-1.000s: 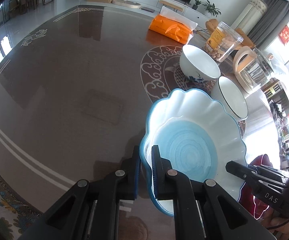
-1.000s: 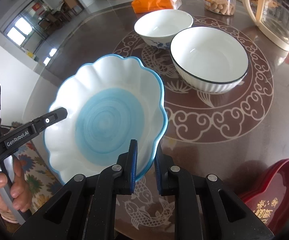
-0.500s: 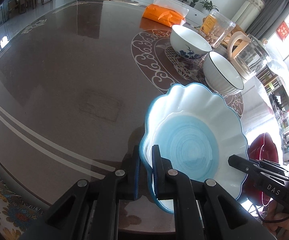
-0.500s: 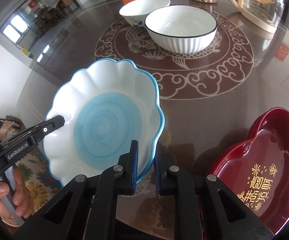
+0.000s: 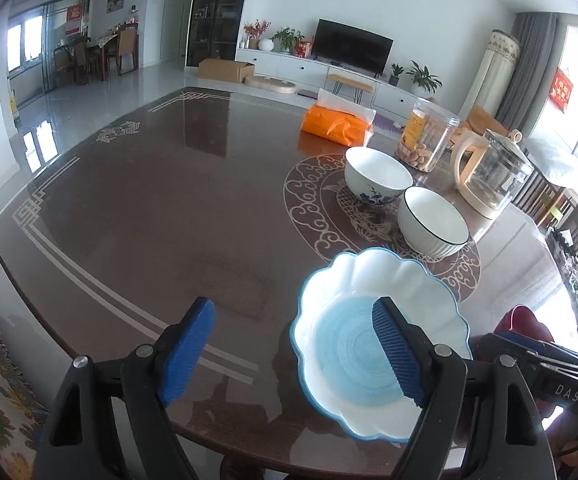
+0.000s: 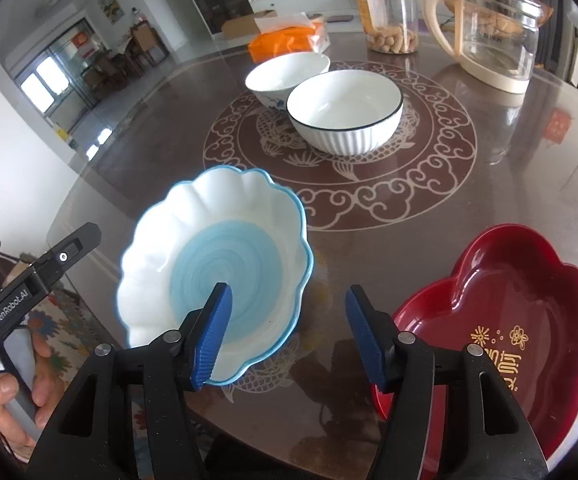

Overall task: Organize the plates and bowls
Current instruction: 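Carry the blue-rimmed bowl with both tools and set it on the table, then open both tools and move them toward the white bowls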

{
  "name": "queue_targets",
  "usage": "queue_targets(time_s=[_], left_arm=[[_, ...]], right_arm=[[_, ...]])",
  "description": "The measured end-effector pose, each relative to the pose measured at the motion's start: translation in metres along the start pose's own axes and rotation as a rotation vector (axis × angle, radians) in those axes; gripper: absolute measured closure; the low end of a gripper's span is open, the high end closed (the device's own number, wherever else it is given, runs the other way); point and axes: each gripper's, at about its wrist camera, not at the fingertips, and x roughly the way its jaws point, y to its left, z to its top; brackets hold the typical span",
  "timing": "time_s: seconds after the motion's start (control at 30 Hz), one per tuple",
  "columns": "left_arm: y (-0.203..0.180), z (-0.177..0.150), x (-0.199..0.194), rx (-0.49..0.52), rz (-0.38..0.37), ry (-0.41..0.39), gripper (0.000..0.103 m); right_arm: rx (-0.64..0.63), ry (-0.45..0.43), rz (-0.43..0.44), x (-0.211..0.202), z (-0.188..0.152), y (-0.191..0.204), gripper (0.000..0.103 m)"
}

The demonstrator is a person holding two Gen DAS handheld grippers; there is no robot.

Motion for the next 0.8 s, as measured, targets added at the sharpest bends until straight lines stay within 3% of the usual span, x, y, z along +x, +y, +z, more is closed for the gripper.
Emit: queue_targets(time_s=[0.3,0.8], left_arm=[[-0.02,-0.025,-0.008,0.001,0.021,0.068,0.021],[-0.034,-0.029,-0.015,0.082,0.107,0.081,0.021]], right_arm=[[0.017,-0.106,-0.025,-0.038,-0.004,-0.011,0.039],[0.046,-0.119,-0.015,-0.049,-0.022,-0.022,0.038]])
